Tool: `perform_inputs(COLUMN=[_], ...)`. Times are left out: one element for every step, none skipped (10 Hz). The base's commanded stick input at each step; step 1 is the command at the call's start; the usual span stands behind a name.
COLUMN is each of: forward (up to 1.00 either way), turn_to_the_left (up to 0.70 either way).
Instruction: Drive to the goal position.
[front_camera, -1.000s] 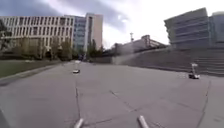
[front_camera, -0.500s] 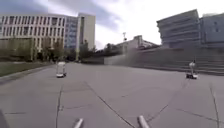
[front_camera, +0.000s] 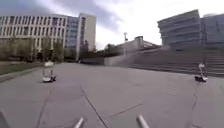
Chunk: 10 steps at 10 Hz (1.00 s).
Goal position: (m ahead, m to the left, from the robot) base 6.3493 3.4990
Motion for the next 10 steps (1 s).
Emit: perform_inputs(forward=[1.0, 1.0, 1.0, 1.0, 1.0, 1.0, 1.0, 1.0, 1.0, 1.0], turn_to_the_left=[0.27, 0.27, 0.27, 0.27, 0.27, 0.27, 0.27, 0.27, 0.27, 0.27])
